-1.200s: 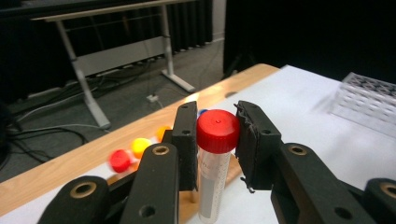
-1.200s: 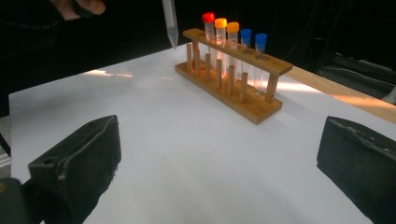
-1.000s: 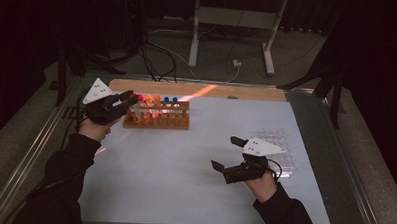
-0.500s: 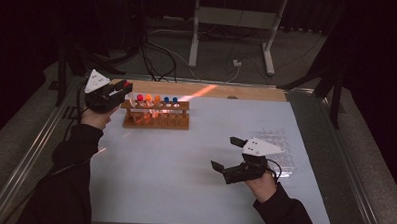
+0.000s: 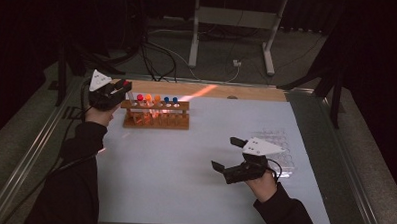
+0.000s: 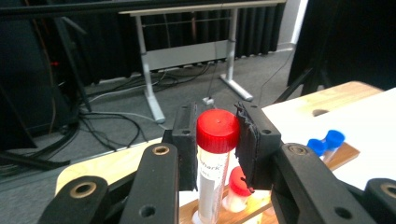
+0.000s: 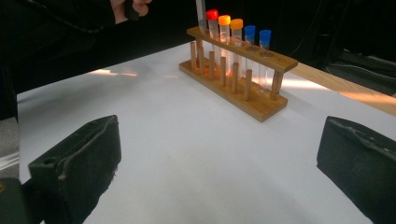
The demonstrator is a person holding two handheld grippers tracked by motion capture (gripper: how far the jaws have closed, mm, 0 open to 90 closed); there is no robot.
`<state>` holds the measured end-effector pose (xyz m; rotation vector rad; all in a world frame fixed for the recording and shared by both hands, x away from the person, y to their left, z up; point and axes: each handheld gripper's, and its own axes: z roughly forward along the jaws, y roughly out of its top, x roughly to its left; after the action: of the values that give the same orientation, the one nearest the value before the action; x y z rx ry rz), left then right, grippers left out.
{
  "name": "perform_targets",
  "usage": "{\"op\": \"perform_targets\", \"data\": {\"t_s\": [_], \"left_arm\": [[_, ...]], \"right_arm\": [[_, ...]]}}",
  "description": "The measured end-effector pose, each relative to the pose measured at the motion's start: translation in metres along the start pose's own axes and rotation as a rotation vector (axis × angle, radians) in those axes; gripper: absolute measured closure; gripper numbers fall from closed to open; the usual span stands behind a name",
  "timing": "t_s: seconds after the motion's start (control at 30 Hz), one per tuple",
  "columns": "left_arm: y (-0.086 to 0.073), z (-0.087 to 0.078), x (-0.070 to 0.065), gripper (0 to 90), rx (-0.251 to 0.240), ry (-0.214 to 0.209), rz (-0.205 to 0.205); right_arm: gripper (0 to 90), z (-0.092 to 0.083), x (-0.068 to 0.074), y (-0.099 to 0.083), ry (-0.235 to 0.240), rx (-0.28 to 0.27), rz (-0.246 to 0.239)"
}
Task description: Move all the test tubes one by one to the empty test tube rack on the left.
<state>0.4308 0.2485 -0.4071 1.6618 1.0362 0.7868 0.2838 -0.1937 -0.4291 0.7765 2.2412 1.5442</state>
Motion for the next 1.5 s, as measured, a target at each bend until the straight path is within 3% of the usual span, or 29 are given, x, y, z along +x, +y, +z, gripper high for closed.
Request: {"op": "perform_targets", "data": {"t_s": [0.47,0.87,1.1,1.17,1.33,1.5], "left_arm": [[-0.029,0.015,-0.002,71.3,0.079,0.005,-0.012],[-0.034,0.024,-0.005,71.2,0.141,0.020,0.003],[-0.035,0.024,-0.005,70.4,0.136,0.017,-0.007],[-0.035,0.021,-0.004,65.4,0.128,-0.010,-0.012],[-0.032,0.008,-0.007,43.4,0.110,-0.046,-0.005],[-0.030,-0.006,-0.011,25.2,0.125,-0.073,-0.008]], "right_arm": [[0.0,-0.001,-0.001,0.000,-0.002,-0.006,0.006],[0.0,-0.003,-0.003,0.000,-0.001,-0.011,0.016],[0.0,-0.003,-0.004,0.001,-0.005,-0.014,0.018],[0.0,-0.003,-0.004,0.000,-0.007,-0.013,0.017],[0.0,-0.004,-0.005,0.001,-0.011,-0.015,0.022],[0.0,-0.005,-0.005,0.001,-0.013,-0.017,0.022]]}}
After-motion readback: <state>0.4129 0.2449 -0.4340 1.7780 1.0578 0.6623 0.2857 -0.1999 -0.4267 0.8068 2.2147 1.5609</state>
